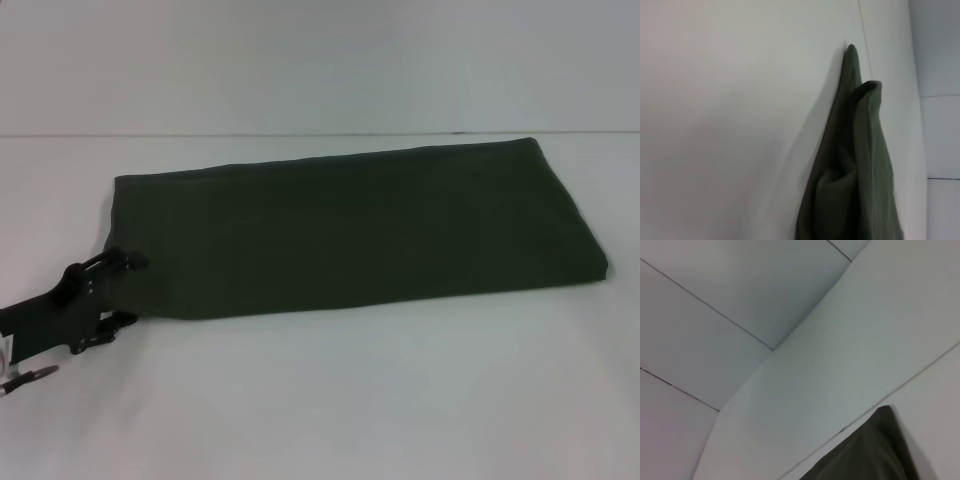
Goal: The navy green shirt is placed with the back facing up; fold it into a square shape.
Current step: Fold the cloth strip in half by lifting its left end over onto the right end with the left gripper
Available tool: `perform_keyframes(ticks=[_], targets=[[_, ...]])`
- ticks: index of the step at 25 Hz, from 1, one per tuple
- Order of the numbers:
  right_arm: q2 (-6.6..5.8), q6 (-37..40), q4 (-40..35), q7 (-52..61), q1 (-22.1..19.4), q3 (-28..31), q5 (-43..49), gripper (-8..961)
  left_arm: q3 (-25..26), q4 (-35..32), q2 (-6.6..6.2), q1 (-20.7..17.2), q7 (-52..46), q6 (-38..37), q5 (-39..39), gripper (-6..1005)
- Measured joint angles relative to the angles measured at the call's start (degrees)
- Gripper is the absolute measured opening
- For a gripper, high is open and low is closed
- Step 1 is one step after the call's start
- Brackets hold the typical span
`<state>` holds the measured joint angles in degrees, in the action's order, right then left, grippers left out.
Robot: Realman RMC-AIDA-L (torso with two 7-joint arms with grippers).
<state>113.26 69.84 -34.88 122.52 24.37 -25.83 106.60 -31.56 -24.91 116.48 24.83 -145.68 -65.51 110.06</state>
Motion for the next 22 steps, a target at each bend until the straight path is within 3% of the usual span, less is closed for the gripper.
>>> perform_keyframes(ticks=[10,17,22], targets=[[0.03,0.0,0.0,0.0,-0.2,0.1,0.0,925,0.4,-0.2,0.40,2.6,0.5,2.5,0.1,934],[0.03,0.4,0.0,0.0,-0.2,0.6,0.0,924,0.6,-1.3,0.77,1.9,0.1,1.2,0.0,898],[0.03,0.4,0.0,0.0,-0.2,0.7,0.0,921,0.7,-1.4,0.75,1.9,0.3,1.0,-0.1,662]])
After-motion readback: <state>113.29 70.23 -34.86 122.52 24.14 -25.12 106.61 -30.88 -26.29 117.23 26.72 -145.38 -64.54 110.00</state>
